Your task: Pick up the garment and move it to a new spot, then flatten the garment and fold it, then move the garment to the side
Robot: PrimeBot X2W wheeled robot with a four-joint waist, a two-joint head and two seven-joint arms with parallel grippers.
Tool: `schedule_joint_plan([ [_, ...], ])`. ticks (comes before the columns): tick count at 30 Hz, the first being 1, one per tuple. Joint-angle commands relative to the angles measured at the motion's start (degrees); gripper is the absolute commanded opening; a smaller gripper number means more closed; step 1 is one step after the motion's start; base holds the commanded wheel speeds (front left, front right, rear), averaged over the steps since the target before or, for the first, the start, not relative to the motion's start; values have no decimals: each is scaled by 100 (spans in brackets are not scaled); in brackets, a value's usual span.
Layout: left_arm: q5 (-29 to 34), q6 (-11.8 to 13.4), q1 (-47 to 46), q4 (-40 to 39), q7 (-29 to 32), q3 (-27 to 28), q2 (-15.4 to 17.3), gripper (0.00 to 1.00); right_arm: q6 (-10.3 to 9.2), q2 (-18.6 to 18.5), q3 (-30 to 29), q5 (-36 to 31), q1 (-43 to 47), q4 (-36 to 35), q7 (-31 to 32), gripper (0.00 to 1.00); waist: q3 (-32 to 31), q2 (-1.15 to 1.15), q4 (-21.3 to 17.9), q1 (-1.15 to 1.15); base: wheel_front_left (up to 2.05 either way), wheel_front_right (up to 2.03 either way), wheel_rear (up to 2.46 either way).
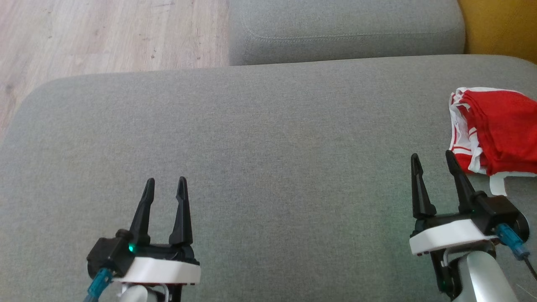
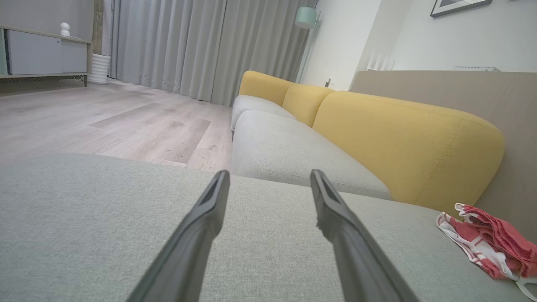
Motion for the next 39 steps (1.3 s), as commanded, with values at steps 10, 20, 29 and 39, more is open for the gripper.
schedule_joint_plan([
  [10, -22, 51, -138, -279, -46, 248, 22, 100, 37, 7, 170, 15, -103, -193, -62, 100, 37, 0, 11, 0, 0, 0, 0],
  [20, -27, 79, -153, -283, -46, 268, 22, 100, 37, 7, 179, 43, -117, -181, -62, 100, 31, 0, 19, 0, 0, 0, 0],
  [29, -122, 40, 10, -51, 1, 73, 0, 0, -1, 3, 66, 37, 1, 30, 1, 0, 21, 0, 19, 0, 0, 0, 0],
  [39, -548, 29, 84, 239, 130, 116, 17, 0, -1, 9, 29, 530, 64, 298, 136, 0, 12, 0, 5, 0, 0, 0, 0],
])
